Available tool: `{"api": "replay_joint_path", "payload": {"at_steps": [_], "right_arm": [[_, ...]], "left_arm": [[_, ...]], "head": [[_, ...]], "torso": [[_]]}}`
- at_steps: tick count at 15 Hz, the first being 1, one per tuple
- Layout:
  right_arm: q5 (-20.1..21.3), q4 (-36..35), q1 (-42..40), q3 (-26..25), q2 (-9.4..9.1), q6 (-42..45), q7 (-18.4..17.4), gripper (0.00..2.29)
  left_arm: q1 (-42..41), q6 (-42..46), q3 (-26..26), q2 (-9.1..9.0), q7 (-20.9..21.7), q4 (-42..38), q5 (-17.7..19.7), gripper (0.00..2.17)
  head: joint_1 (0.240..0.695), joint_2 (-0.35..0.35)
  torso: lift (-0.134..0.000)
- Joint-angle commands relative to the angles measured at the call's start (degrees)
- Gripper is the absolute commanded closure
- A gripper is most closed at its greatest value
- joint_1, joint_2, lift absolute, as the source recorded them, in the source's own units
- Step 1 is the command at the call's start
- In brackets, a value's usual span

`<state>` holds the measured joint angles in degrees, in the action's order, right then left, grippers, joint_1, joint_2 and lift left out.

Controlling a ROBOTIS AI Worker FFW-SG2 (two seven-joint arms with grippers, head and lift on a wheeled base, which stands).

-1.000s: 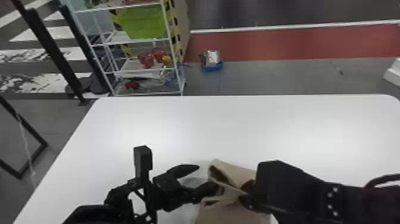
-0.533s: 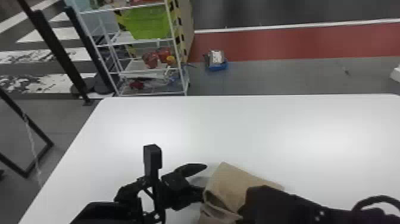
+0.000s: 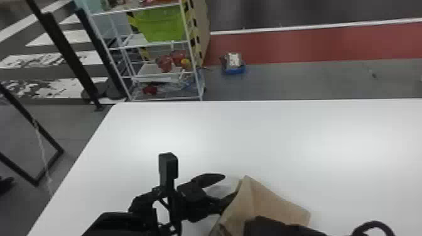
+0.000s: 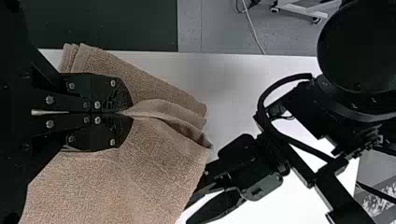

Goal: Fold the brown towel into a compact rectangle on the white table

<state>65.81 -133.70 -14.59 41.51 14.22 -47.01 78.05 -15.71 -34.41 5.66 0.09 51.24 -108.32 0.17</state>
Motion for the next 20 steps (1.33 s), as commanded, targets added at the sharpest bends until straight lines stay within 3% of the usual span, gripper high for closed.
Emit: {"api": "replay_joint_path", "payload": {"at_steps": [1,11,14,15,17,20], "right_arm": [[0.0,2.3,0.7,1.0,-0.60,-0.9,0.3,1.54],[-1.0,4.9,2.1,2.9,-2.62,-1.6,0.3,1.50],[-1.0,5.3,2.1,3.4,-2.97,-2.5,0.3,0.97],[-1.1,5.2,2.1,3.4,-2.97,-2.7,0.3,0.56],[-1.4,5.0,2.1,3.4,-3.06,-3.2,0.3,0.14],[-3.8,3.6,2.1,2.9,-3.41,-5.0,0.3,0.10]], "left_arm": [[0.1,0.0,-0.1,-0.24,0.0,0.3,0.0,0.08],[0.3,0.0,-0.7,-0.24,0.0,0.7,0.0,0.08],[0.3,0.0,-0.8,-0.24,0.1,0.7,0.0,0.08],[0.3,0.0,-0.8,-0.24,0.1,0.7,0.0,0.08],[0.3,0.0,-0.8,-0.24,0.1,0.7,0.0,0.08],[0.3,0.0,-0.7,-0.24,0.1,0.7,0.0,0.08]], "head": [[0.695,0.211],[0.695,0.232],[0.695,0.243],[0.695,0.248],[0.695,0.250],[0.695,0.254]], "torso": [[-0.123],[-0.123],[-0.123],[-0.123],[-0.123],[-0.123]]}}
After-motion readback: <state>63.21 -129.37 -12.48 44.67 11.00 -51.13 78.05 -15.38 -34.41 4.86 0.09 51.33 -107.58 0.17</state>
